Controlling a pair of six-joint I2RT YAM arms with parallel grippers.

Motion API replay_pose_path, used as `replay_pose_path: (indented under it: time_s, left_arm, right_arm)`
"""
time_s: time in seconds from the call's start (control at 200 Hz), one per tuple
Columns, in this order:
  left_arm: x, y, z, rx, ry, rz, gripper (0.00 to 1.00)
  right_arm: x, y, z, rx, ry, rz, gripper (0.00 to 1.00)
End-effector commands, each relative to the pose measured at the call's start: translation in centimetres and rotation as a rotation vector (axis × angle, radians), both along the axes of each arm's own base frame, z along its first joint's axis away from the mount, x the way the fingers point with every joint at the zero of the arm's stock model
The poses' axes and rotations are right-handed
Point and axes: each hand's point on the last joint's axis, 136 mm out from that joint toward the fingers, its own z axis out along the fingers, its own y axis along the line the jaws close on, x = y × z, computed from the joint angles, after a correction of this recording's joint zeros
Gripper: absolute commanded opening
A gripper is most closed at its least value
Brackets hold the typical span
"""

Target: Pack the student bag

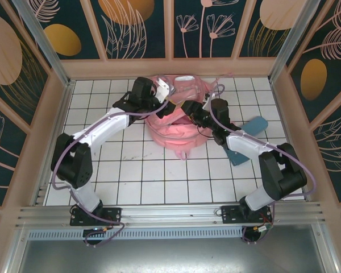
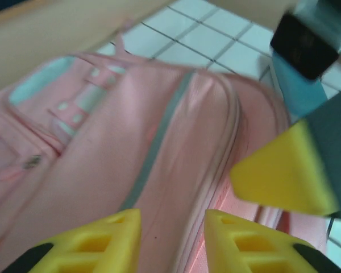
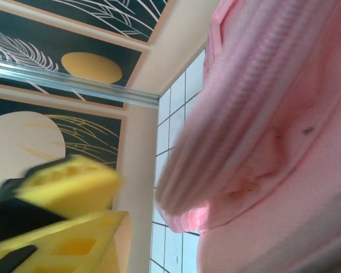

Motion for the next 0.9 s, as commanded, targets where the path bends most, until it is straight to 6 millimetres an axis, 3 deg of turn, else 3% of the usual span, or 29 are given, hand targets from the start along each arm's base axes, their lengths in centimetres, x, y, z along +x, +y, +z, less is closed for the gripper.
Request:
replay_pose_path:
  time_s: [0.0, 0.125, 0.2, 0.51, 0.53, 0.616, 0.896]
  left_arm:
    - [-0.1, 2.9, 5.6, -0.164, -0.006, 0.228, 0.38]
    - [-2.3, 3.8, 4.0, -0.234, 0.111, 0.267, 0.43]
    - [-3.7, 3.9, 3.0, -0.276, 0.192, 0.272, 0.49]
    - [-7.5, 3.6, -3.0, -0.342, 0.446, 0.281, 0.52]
    - [-7.8, 3.8, -4.3, -0.324, 0.473, 0.290, 0.52]
    - [-8.3, 3.4, -6.0, -0.301, 0.516, 0.285, 0.50]
    - [-7.2, 1.9, -8.7, -0.272, 0.551, 0.291, 0.44]
  right_arm:
    - [0.7, 0.6, 4.6, 0.085, -0.145, 0.014, 0.34]
    - [0.6, 0.8, 5.0, 0.089, -0.157, 0.033, 0.14]
    - [0.5, 0.8, 5.6, 0.099, -0.165, 0.037, 0.10]
    - [0.0, 0.5, 8.1, 0.157, -0.187, 0.028, 0.09]
    - [0.0, 0.6, 8.2, 0.160, -0.186, 0.030, 0.09]
    - [0.0, 0.7, 8.2, 0.162, -0.181, 0.035, 0.08]
    - [-0.3, 0.8, 8.6, 0.166, -0.173, 0.044, 0.07]
